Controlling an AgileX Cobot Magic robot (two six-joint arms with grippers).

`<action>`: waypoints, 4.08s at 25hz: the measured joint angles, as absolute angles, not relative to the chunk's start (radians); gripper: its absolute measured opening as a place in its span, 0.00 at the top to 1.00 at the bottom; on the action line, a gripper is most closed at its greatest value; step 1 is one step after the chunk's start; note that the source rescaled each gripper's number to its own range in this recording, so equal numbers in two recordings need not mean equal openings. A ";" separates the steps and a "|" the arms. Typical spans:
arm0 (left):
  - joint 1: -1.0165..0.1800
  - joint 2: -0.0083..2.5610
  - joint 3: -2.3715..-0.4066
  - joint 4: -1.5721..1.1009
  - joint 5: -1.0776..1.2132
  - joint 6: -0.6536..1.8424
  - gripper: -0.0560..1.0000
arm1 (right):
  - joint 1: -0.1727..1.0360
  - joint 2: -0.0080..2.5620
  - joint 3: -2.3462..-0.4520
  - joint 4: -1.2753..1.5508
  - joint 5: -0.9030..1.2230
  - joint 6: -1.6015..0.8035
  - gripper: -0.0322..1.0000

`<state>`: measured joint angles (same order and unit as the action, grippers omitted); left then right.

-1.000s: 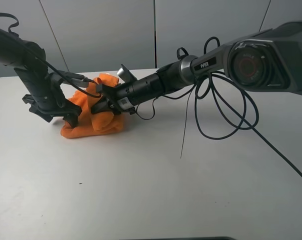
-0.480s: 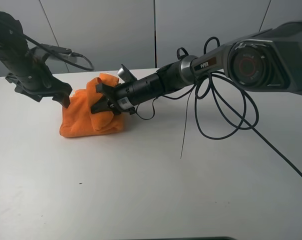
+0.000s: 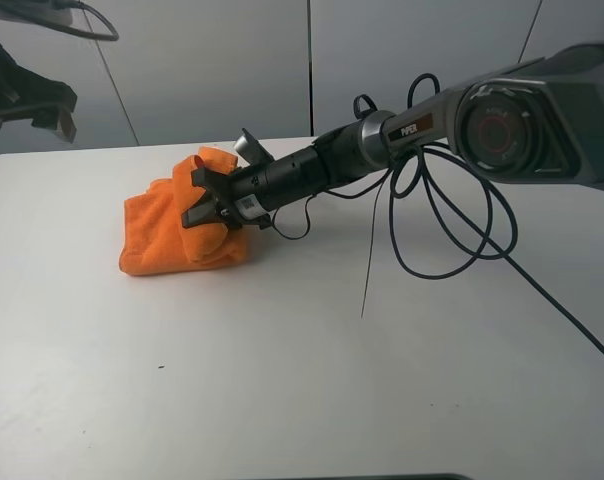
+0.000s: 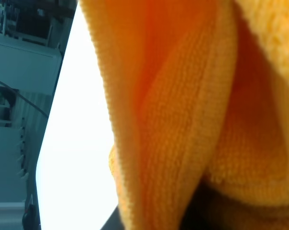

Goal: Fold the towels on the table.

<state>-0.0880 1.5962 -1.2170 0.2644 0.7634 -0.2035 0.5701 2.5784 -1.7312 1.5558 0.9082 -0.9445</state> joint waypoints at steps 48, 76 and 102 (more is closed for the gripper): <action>-0.022 1.179 -1.278 0.217 0.985 -0.137 0.00 | 0.506 2.215 -1.730 0.969 0.931 -0.690 0.06; -0.022 0.412 -0.756 -0.011 1.007 -0.078 0.00 | -0.074 0.961 -0.914 0.626 0.805 -0.507 0.02; -0.021 0.006 -0.523 -0.014 1.083 0.000 0.00 | -0.017 0.003 -0.518 0.159 1.100 -0.241 0.00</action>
